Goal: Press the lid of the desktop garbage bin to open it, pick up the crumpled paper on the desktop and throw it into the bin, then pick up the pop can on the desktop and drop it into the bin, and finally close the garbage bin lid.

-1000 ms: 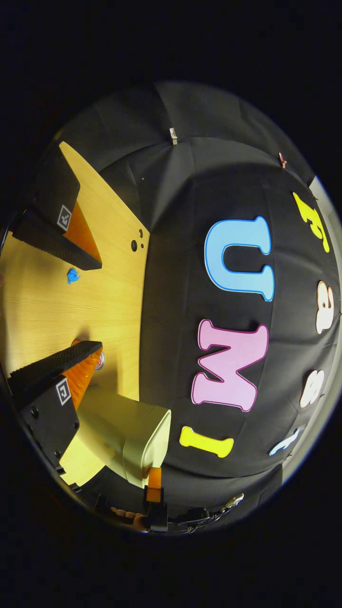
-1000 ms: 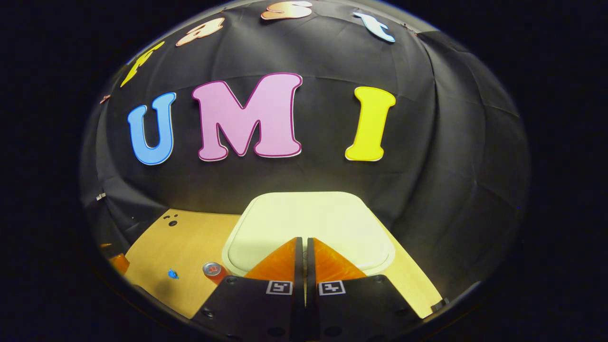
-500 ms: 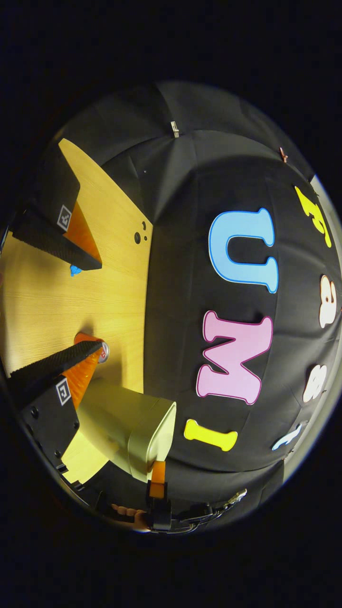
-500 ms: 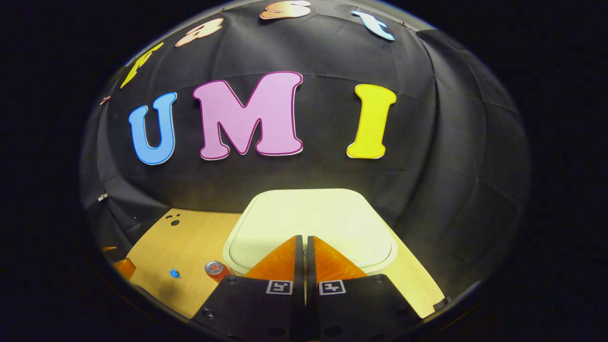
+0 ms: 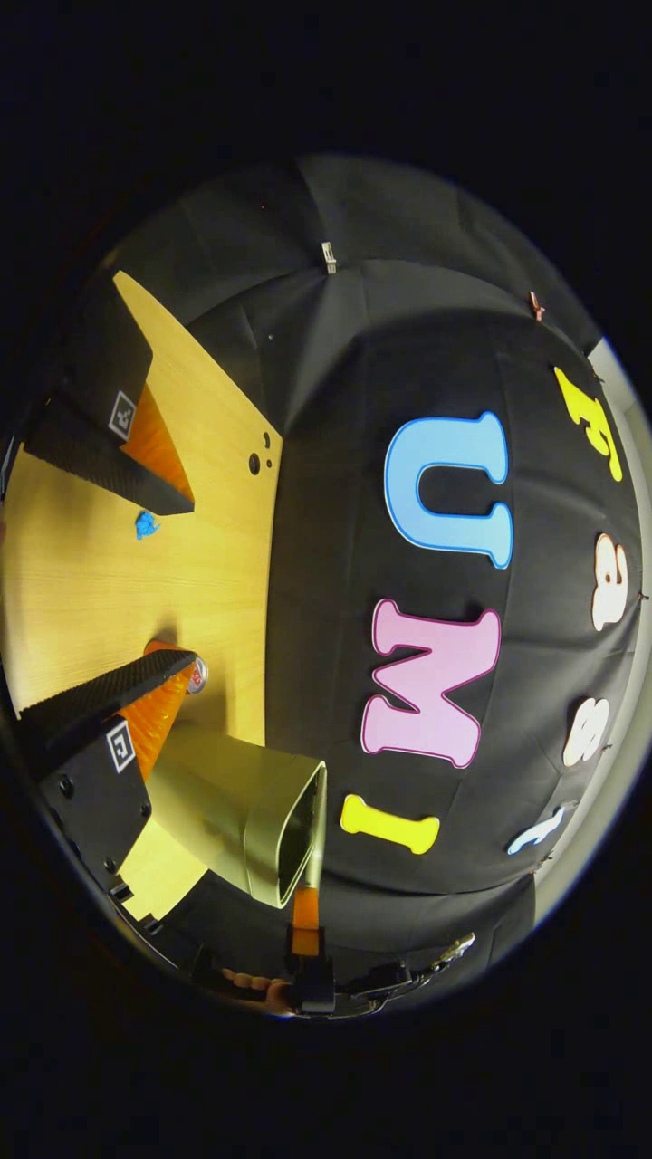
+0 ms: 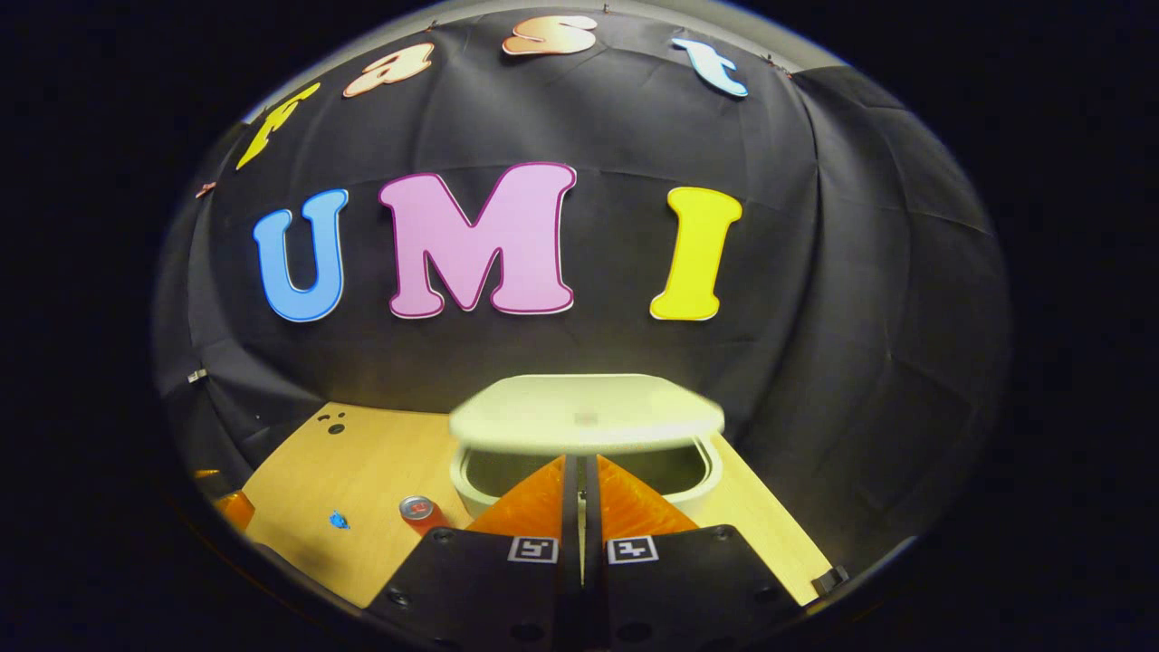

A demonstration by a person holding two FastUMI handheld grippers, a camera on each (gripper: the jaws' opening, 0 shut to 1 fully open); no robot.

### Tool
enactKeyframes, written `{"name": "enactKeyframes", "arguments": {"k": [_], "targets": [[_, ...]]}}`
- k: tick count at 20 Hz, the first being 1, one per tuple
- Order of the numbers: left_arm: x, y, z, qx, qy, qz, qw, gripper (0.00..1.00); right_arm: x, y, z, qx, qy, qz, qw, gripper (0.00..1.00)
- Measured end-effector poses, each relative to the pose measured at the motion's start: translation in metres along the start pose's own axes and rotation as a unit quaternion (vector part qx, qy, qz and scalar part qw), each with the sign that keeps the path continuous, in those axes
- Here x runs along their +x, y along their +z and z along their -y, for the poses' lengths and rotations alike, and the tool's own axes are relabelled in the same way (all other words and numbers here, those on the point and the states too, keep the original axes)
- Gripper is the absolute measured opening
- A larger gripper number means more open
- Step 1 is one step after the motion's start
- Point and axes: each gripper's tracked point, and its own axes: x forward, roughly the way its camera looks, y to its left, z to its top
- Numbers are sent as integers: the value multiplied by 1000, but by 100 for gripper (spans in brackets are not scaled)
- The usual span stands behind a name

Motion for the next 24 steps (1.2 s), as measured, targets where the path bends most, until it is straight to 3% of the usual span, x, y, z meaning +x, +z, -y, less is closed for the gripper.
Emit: {"name": "enactKeyframes", "arguments": {"k": [6, 12, 18, 24], "targets": [[-27, -17, -33, 5, 5, 3, 1000, 96, -40, -3, -9, -6, -4, 4, 1000, 5], [-23, -31, -53, 6, 7, -12, 1000, 96, -61, -15, -23, -18, 9, 3, 1000, 5], [13, -43, -61, 10, 12, -40, 999, 96, -49, -41, -21, -1, 14, -31, 999, 5], [80, -63, -69, 10, 31, -76, 997, 96, -37, -58, -3, 0, 12, -47, 999, 5]]}}
